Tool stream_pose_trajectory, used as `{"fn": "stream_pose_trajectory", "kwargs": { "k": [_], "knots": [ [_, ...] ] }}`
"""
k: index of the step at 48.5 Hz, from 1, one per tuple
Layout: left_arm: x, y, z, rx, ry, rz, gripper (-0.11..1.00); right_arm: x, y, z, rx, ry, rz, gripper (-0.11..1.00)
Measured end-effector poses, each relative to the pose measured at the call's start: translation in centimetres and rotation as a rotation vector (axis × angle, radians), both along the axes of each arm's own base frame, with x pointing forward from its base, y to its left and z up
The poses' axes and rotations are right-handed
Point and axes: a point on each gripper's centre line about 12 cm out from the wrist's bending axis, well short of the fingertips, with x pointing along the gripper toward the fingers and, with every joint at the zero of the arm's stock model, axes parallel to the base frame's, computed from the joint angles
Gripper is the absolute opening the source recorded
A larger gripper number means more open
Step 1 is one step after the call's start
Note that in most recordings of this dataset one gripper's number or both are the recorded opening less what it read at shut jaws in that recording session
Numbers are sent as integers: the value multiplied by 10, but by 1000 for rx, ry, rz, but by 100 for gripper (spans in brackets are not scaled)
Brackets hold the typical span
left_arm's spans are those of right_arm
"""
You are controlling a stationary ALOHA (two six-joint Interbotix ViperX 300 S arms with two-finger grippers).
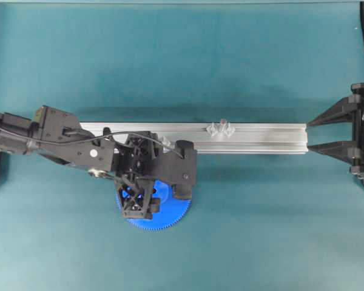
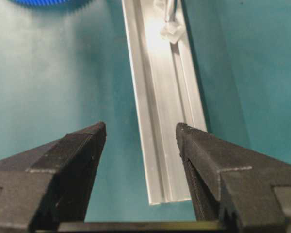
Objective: Insert the large gear onto the shaft.
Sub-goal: 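Lower the left gripper over the blue gear hub and close on it, then hold the gear hub with the left gripper and tighten the grasp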
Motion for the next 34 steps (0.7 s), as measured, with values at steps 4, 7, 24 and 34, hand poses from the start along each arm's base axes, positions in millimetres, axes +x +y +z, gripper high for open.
{"fn": "stream_pose_trajectory", "kwargs": {
  "k": [4,7,24,34],
  "knots": [
    [0,0,-4,-8,13,20,94,-1,0,0,-2,-3,0,69],
    [1,0,-6,-13,18,31,94,-1,0,1,-1,-6,0,69],
    [0,-4,-8,-20,45,41,94,-3,0,2,-3,-12,1,69],
    [-2,-15,-10,-22,56,26,94,-3,2,2,-2,-11,10,69]
  ]
}}
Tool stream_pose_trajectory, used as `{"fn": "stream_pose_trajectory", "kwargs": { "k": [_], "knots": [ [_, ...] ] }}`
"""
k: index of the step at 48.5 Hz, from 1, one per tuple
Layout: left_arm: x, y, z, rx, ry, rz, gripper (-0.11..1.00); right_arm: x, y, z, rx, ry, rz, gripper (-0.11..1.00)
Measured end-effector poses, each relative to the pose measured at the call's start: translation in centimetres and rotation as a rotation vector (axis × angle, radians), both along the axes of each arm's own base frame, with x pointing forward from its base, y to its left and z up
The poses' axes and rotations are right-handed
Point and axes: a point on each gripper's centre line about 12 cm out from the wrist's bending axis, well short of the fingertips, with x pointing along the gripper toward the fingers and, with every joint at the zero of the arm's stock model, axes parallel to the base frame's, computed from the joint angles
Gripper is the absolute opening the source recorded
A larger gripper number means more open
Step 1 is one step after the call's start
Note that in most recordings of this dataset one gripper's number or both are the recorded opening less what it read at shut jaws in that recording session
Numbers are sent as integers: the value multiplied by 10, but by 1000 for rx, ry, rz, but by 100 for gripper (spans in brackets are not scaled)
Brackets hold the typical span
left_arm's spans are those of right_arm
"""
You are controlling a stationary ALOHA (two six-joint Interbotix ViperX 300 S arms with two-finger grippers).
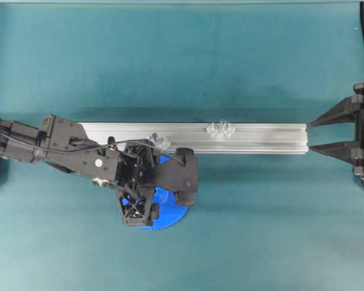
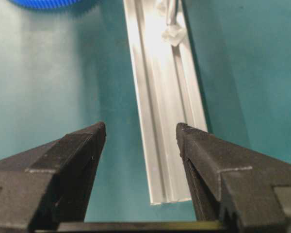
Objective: Insert the large gear onto the shaft.
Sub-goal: 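Hold the gear hub with the left gripper and tighten the grasp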
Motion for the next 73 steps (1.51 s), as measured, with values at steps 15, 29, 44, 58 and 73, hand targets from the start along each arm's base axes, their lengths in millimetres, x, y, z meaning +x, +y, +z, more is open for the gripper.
{"fn": "stream_pose_trajectory", "kwargs": {
  "k": [15,29,44,58,73],
  "knots": [
    [1,-2,-9,-7,24,21,94,0,2,0,0,-2,11,69],
    [0,-2,-12,-4,31,20,94,-1,4,2,1,-9,24,69],
    [1,-2,-12,-6,32,23,82,-3,4,3,-1,-17,26,69],
    [2,-2,-12,-3,30,18,78,-3,5,3,0,-15,26,69],
    [8,-3,-6,-3,25,15,78,-3,5,3,-1,-15,26,69]
  ]
}}
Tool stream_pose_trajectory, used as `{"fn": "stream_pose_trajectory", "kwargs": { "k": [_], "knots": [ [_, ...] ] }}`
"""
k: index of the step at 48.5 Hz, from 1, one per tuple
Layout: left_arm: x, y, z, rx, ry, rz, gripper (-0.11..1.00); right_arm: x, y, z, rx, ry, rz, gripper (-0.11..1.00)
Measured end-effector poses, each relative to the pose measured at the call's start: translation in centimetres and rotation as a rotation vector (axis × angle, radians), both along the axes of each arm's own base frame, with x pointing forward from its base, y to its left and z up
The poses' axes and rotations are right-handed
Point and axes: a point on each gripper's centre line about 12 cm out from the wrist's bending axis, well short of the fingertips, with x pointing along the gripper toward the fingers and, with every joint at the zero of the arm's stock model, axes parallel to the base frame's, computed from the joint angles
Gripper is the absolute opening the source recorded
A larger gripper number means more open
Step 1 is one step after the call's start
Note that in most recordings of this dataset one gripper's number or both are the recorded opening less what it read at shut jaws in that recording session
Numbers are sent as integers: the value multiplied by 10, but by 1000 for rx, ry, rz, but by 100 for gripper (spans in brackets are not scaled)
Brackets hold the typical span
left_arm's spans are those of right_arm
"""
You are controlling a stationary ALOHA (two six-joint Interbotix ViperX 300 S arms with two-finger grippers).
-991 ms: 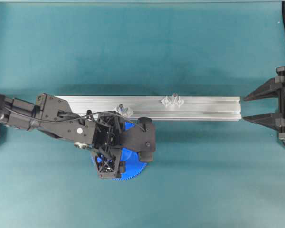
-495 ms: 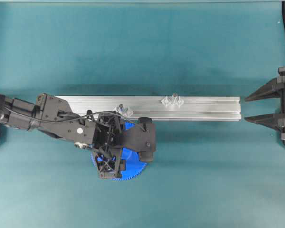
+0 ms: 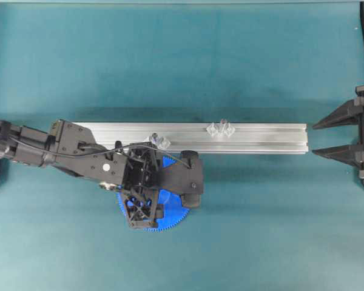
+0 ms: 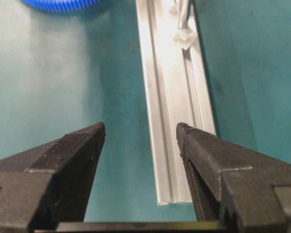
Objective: Insert the large gear onto the shaft.
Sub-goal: 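Hold the gear hub with the left gripper and tighten the grasp, then lift the blue gear with the left gripper and carry it over the right shaft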
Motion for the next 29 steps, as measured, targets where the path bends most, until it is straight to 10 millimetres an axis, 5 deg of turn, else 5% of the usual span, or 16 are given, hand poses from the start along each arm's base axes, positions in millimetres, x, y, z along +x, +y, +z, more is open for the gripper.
{"fn": "stream_pose_trajectory", "kwargs": {
  "k": [29],
  "knots": [
    [20,-5,29,25,-19,-65,78,-2,0,1,0,-17,-1,69]
  ]
}}
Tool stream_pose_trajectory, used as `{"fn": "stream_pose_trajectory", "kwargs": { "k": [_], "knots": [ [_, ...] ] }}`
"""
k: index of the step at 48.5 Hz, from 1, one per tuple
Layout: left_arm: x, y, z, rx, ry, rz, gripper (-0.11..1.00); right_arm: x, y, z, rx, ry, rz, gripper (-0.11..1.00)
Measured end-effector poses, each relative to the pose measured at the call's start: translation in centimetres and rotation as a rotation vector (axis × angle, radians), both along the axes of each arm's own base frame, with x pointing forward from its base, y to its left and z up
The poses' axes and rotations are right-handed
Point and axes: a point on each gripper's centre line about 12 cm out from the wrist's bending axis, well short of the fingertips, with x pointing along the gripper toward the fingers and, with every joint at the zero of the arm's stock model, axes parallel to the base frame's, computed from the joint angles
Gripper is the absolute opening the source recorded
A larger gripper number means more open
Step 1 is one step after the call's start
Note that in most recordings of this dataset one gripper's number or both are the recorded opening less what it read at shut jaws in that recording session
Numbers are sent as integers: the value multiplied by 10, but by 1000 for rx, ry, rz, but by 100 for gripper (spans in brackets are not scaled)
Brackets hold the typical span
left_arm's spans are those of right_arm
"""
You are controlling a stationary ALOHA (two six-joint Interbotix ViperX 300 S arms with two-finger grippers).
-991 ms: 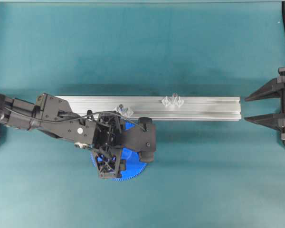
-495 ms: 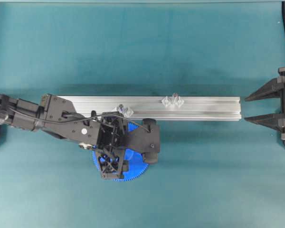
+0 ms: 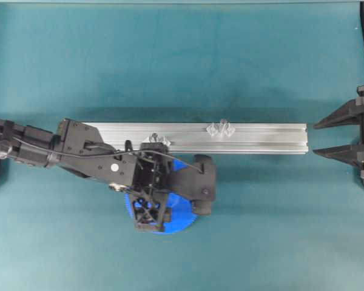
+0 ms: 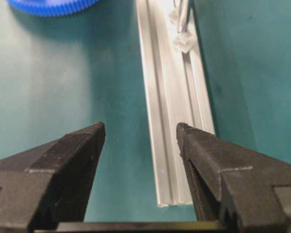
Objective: Insert the large gear onto the shaft.
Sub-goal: 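Lift the blue gear with the left gripper and carry it over the right shaft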
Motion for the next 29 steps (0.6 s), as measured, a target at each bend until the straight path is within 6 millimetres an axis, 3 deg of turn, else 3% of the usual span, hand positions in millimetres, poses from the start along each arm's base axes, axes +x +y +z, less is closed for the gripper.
{"fn": "stream_pose_trajectory", "kwargs": {
  "k": [16,29],
  "knots": [
    [20,2,34,23,-51,-54,78,-1,0,1,-2,-11,1,69],
    [39,36,59,64,-126,-64,78,-2,0,2,-2,-17,1,69]
  ]
}}
